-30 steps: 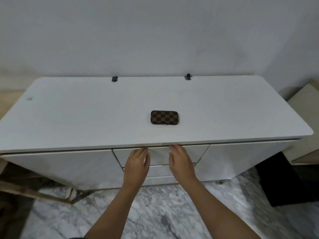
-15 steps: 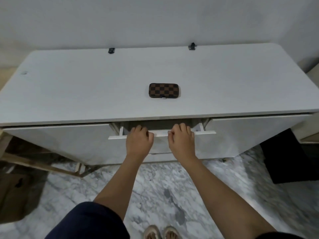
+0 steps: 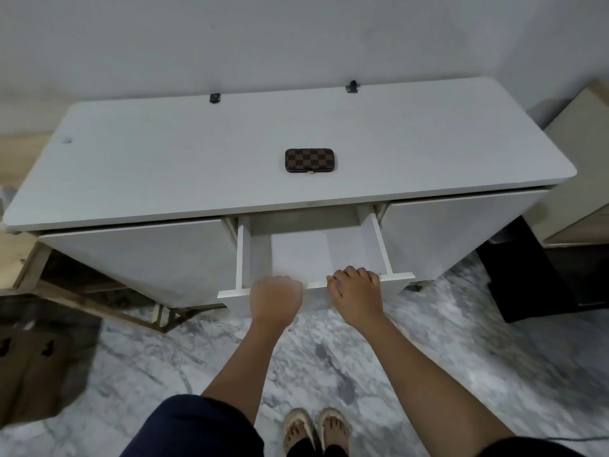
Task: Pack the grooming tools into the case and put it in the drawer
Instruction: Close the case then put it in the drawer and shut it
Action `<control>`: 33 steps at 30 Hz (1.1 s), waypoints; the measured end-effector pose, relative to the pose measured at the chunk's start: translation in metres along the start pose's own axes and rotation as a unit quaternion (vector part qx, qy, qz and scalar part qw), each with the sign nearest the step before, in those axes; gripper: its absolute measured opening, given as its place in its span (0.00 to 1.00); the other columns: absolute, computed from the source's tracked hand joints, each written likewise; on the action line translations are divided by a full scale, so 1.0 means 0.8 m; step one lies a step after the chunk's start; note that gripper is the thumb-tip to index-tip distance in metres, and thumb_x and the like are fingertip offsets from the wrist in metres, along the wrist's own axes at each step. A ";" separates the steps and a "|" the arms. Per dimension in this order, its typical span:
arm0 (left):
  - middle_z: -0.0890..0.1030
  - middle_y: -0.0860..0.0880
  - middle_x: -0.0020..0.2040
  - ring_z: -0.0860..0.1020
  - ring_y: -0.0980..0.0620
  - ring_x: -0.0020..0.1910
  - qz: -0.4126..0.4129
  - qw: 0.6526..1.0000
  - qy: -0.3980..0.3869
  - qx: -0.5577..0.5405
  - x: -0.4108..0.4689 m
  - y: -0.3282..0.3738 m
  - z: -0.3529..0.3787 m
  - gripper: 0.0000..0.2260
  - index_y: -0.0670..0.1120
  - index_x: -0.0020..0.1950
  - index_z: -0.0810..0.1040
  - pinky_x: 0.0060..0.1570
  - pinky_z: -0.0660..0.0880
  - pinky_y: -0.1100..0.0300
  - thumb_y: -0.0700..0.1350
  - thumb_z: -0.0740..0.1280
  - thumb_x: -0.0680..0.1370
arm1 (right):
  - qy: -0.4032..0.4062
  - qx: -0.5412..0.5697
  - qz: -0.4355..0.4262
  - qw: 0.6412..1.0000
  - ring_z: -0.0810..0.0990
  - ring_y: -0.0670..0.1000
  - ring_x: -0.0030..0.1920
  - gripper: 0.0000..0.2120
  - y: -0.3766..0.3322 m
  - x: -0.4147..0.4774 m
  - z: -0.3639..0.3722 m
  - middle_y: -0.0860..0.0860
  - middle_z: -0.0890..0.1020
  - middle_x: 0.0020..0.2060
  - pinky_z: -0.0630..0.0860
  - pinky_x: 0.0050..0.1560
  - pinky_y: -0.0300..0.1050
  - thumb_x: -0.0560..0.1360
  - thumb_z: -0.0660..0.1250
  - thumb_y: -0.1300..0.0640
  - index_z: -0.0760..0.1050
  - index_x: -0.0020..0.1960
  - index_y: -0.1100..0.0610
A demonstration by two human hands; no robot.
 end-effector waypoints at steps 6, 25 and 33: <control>0.76 0.44 0.27 0.67 0.47 0.28 0.010 1.000 0.006 -0.001 -0.040 0.000 0.003 0.20 0.42 0.27 0.72 0.36 0.62 0.56 0.48 0.48 0.73 | 0.005 -0.011 0.008 1.000 0.76 0.56 0.48 0.33 0.000 -0.040 0.002 0.53 0.83 0.44 0.65 0.56 0.50 0.71 0.38 0.44 0.79 0.47 0.57; 0.80 0.44 0.52 0.76 0.46 0.52 0.014 0.999 -0.003 -0.039 0.028 0.005 -0.072 0.13 0.42 0.55 0.79 0.52 0.69 0.56 0.47 0.60 0.78 | -0.028 0.108 0.027 0.993 0.75 0.54 0.52 0.09 -0.015 0.025 -0.062 0.53 0.79 0.48 0.73 0.52 0.49 0.76 0.59 0.57 0.77 0.48 0.58; 0.76 0.43 0.58 0.71 0.44 0.58 0.016 0.995 0.064 -0.076 0.162 0.018 -0.129 0.13 0.39 0.59 0.75 0.53 0.68 0.55 0.43 0.61 0.77 | -0.001 0.144 -0.017 0.989 0.69 0.54 0.61 0.14 -0.043 0.157 -0.120 0.54 0.74 0.59 0.71 0.56 0.48 0.75 0.61 0.60 0.72 0.60 0.58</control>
Point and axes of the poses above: each hand's wrist, its own x-axis towards the middle knuckle, its own z-axis out of the palm, y = z × x, the point moved 7 cm from there along x, towards the middle knuckle
